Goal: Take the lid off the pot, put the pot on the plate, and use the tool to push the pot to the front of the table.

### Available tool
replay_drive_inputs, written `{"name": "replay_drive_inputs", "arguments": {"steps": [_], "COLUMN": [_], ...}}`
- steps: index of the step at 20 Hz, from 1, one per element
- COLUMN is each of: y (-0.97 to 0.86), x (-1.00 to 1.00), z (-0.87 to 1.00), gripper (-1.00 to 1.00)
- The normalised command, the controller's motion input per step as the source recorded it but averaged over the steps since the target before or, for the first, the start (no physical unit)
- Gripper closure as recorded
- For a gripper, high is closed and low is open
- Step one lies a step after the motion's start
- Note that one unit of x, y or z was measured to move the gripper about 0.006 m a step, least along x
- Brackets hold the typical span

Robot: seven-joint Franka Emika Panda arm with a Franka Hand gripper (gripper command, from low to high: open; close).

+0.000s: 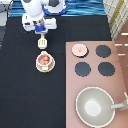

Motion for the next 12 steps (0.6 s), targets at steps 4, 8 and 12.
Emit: {"name": "replay_drive_inputs", "arguments": {"steps": [4, 8, 12], "y": [-0.09, -0.01, -0.04], "x": [-0.08, 0.55, 0.91], "z": [-0.13, -0.01, -0.08], "gripper": [1.0, 1.0, 1.0]}}
